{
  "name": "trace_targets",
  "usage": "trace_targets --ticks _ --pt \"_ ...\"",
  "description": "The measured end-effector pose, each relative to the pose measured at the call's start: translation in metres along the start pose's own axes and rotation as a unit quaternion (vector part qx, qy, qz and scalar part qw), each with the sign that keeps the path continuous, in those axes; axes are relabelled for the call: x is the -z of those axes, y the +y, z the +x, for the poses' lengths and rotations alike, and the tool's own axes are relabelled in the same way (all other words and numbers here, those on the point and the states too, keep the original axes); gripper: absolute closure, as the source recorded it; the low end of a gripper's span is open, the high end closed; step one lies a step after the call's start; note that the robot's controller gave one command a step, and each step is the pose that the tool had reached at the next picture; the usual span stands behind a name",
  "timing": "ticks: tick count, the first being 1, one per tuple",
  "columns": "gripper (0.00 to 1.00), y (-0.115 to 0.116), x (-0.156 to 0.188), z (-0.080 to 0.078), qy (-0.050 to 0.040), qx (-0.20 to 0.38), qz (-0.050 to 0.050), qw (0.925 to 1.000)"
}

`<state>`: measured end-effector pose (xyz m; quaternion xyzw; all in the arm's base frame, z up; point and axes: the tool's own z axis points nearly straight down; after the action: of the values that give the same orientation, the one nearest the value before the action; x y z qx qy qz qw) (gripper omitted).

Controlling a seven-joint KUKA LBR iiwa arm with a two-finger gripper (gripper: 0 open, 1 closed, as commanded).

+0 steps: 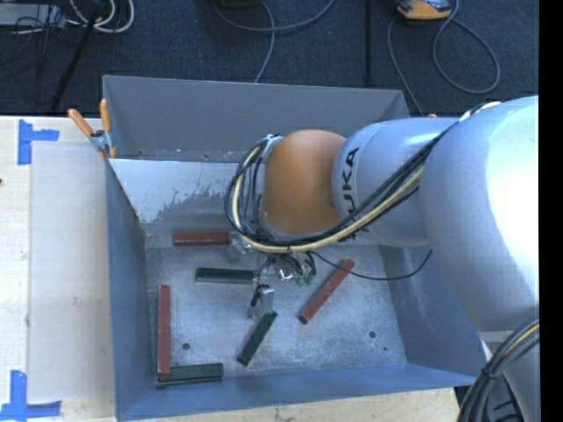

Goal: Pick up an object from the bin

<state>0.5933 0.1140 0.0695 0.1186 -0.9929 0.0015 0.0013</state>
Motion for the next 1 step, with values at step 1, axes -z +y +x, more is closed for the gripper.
trace_targets --ticks 1 --pt "1.0 0.0032 0.0008 -0.0016 -0.002 0.001 -0.002 1.0"
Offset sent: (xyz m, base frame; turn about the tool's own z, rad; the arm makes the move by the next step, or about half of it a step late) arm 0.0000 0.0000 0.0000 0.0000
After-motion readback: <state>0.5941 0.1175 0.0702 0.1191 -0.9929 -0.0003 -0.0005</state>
